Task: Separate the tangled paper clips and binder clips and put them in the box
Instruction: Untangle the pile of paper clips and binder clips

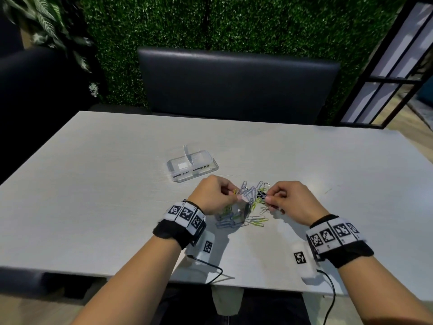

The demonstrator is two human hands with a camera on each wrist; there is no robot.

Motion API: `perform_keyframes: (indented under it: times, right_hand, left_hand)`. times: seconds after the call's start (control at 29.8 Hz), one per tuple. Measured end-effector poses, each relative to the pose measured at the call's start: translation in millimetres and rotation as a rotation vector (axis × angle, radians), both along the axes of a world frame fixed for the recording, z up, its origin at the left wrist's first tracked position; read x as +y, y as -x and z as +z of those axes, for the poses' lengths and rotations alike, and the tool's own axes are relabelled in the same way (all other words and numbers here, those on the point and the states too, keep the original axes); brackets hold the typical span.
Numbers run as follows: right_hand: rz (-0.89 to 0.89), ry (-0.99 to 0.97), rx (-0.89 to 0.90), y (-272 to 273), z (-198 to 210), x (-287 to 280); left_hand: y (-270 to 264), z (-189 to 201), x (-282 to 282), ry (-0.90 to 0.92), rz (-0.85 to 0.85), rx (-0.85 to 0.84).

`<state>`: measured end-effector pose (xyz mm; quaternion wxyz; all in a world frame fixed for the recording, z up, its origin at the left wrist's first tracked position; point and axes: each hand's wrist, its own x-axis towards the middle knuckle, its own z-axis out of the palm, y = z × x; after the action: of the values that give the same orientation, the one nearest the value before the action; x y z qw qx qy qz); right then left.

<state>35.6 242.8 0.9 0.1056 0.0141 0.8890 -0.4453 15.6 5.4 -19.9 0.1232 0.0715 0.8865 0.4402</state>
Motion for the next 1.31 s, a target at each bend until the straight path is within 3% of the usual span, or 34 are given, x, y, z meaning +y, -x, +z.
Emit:
perform_keyframes:
  times: [0.17,0.3,0.4,0.6,0.74,0.91,1.04,1.17,1.31]
  right_hand:
    - [-0.085,0.292,-0.034,6.3,2.4,-16.3]
    - [-0.043,0.381,-0.018,28.5,15.9,-61.8]
    - [0.021,0.410,-0.012,58.0,24.7,-103.2]
    - [0.084,0.393,-0.049,113.8,19.5,-177.7]
    - [0.103,0.215,-0.057,133.9,9.3,-207.0]
    - [0.165,0.073,-0.042,128.8,14.6,-214.8]
    - [0.161,0.068,0.018,116.3,26.2,-186.2]
    - [0.119,-0.040,0.108,100.5,23.2,-119.5]
    - [0.193,-0.253,0.075,78.2,7.4,-64.7]
  left_hand:
    - [3.0,9.6,-17.6,-0.281,0.121,-0.073]
    - [16.2,27.1,-50.1,-0.396,0.251,-0.049]
    - [37.7,38.8,-83.8,-0.456,0.438,0.000]
    - [92.2,27.3,-123.0,-0.349,0.693,0.012]
    - [102.4,11.4,-130.4,-0.125,0.738,0.009]
    - [92.5,15.2,-134.5,0.077,0.707,0.096]
    - [69.9,29.5,-121.1,0.097,0.634,0.194]
    - [39.8,31.9,-78.9,0.146,0.265,0.159]
    - [23.9,17.7,-36.4,0.379,-0.092,0.063]
